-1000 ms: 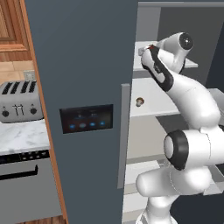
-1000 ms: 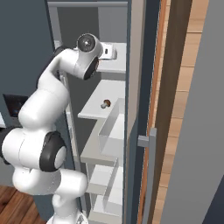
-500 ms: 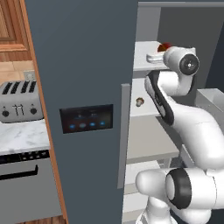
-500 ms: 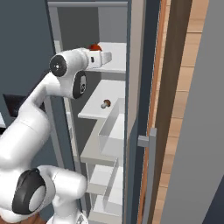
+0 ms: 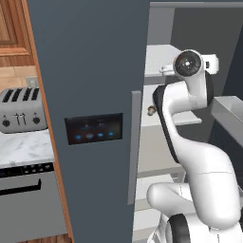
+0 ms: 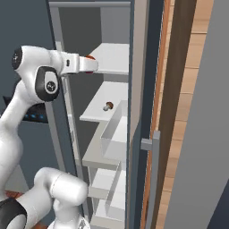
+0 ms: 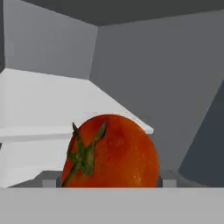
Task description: Place the cold items (tomato and mushroom) from the fridge in one tupperware on the dining counter. Place the warm items (kebab skewer and hot dog) in the stove area in another tupperware.
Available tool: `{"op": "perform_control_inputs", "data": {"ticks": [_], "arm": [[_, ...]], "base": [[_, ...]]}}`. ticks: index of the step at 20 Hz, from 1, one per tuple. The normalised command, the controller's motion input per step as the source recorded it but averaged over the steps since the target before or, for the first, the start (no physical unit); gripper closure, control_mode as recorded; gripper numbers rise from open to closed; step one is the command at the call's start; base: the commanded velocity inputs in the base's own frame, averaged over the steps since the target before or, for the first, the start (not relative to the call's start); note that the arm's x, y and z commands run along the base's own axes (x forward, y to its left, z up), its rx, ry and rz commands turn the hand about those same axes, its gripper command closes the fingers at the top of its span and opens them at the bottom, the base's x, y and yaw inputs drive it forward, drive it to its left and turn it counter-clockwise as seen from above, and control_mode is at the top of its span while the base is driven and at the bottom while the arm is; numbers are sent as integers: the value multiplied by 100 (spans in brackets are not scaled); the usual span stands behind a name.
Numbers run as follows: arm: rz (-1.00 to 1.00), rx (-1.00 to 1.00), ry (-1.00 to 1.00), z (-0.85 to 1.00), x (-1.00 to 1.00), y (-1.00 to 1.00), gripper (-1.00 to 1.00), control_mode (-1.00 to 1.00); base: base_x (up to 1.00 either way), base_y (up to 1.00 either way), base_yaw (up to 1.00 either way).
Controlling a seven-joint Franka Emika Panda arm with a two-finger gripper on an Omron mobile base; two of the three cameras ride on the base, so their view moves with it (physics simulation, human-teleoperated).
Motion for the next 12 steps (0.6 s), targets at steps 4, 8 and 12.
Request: {"op": "perform_control_inputs", "data": {"ticks": [4, 8, 12], "arm": [[-24, 10, 53, 7, -100, 0, 100, -100], [-21, 10, 44, 0, -100, 0, 100, -100], [-13, 22, 27, -22, -99, 6, 100, -100]], "base": [[0, 0, 0], [0, 0, 0], [0, 0, 0]]}}
